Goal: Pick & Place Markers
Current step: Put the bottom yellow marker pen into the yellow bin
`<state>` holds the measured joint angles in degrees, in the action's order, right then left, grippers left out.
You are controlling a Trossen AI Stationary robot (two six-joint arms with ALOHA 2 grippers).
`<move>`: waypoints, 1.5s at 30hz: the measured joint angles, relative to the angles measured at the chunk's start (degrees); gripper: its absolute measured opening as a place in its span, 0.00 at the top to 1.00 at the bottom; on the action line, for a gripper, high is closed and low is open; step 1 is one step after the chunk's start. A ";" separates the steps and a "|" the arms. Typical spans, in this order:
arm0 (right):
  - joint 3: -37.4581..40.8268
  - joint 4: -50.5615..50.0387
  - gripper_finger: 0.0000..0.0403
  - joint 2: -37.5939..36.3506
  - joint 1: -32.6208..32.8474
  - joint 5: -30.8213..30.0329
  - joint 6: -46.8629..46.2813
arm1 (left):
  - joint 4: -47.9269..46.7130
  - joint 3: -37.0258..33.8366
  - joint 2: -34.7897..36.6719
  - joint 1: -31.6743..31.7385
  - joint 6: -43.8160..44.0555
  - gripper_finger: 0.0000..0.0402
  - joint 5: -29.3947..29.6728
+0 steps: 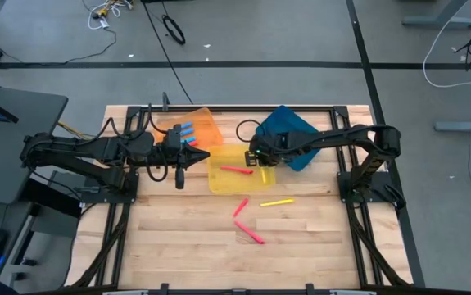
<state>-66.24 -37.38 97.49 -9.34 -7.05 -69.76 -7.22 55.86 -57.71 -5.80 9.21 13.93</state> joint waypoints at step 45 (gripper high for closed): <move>1.18 6.50 0.95 2.49 1.94 -5.49 9.08 | 0.13 0.00 0.00 -0.02 0.06 0.97 -0.02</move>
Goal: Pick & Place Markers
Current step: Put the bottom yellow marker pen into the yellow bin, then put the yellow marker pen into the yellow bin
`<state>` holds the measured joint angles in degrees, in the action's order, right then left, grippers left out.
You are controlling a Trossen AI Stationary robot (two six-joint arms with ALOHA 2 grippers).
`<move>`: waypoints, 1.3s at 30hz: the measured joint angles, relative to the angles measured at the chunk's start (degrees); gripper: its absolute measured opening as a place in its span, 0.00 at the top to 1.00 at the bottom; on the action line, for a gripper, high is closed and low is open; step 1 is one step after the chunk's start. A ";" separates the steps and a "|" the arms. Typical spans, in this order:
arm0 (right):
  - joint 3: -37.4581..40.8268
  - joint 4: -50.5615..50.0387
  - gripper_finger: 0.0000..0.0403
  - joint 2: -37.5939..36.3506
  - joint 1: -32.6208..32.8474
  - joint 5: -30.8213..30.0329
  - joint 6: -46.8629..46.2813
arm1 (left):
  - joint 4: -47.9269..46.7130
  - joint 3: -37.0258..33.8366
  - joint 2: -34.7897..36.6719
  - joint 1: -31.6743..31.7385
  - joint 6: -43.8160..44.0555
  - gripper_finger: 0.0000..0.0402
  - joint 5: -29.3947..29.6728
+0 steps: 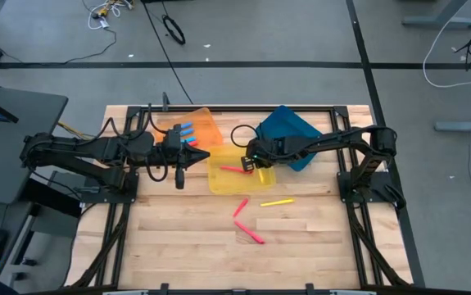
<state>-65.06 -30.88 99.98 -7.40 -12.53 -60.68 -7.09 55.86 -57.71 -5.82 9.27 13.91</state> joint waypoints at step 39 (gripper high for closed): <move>-0.11 -2.36 0.63 -21.93 6.71 12.36 25.85 | -0.07 0.00 0.00 -0.07 -0.05 0.99 -0.02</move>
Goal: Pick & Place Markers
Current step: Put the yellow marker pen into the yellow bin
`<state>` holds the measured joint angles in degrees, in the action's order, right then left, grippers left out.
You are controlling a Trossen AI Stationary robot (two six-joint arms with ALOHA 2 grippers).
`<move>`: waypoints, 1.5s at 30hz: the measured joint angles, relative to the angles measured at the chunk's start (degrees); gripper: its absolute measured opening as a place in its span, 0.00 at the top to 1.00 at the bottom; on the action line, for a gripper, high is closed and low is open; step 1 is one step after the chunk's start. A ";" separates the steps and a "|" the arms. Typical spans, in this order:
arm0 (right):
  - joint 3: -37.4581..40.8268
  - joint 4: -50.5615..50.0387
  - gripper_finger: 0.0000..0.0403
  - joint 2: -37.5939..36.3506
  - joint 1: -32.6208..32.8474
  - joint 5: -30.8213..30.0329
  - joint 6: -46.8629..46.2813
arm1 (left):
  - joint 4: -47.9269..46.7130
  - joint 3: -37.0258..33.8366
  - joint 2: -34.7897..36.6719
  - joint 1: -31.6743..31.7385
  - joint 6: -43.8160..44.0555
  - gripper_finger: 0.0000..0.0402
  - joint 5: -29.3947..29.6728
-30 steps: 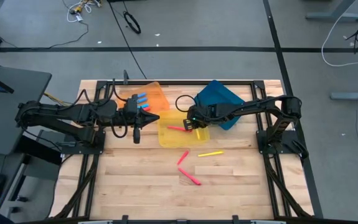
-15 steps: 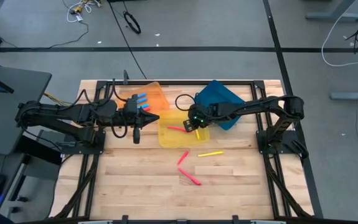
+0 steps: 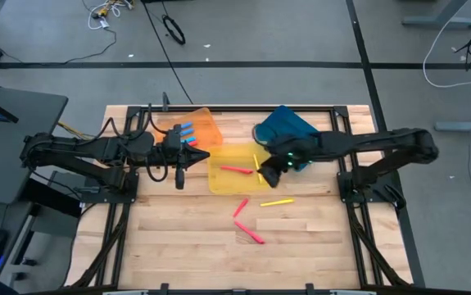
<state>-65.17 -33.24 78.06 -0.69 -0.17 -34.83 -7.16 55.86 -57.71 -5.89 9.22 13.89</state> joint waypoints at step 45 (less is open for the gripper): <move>0.04 -9.37 0.64 24.42 15.89 -1.92 29.60 | 0.02 0.00 0.00 0.04 -0.40 0.97 0.01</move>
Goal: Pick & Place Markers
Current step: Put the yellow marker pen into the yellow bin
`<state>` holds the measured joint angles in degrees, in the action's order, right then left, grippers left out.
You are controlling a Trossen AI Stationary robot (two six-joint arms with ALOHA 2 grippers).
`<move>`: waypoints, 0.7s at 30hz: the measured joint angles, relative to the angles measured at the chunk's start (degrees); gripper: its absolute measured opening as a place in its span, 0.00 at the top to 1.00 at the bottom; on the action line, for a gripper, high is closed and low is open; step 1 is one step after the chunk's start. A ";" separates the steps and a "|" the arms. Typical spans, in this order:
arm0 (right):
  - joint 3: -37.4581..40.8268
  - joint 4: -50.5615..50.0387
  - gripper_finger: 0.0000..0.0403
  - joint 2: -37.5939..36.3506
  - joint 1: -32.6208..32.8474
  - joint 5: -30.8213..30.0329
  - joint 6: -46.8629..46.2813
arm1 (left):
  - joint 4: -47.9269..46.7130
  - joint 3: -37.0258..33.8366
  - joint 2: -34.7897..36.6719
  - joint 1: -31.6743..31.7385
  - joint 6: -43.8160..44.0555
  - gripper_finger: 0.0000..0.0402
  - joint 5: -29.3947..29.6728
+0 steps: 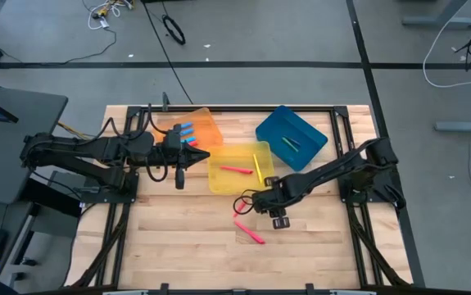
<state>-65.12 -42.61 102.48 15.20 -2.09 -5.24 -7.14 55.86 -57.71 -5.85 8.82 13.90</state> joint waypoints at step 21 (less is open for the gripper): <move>0.00 7.05 0.73 4.13 -2.47 -0.46 0.32 | -0.02 0.00 0.00 0.00 0.85 0.97 -0.01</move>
<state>-65.12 -35.56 106.61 12.73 -2.55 -4.92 -7.16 55.86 -57.71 -5.85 9.67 13.89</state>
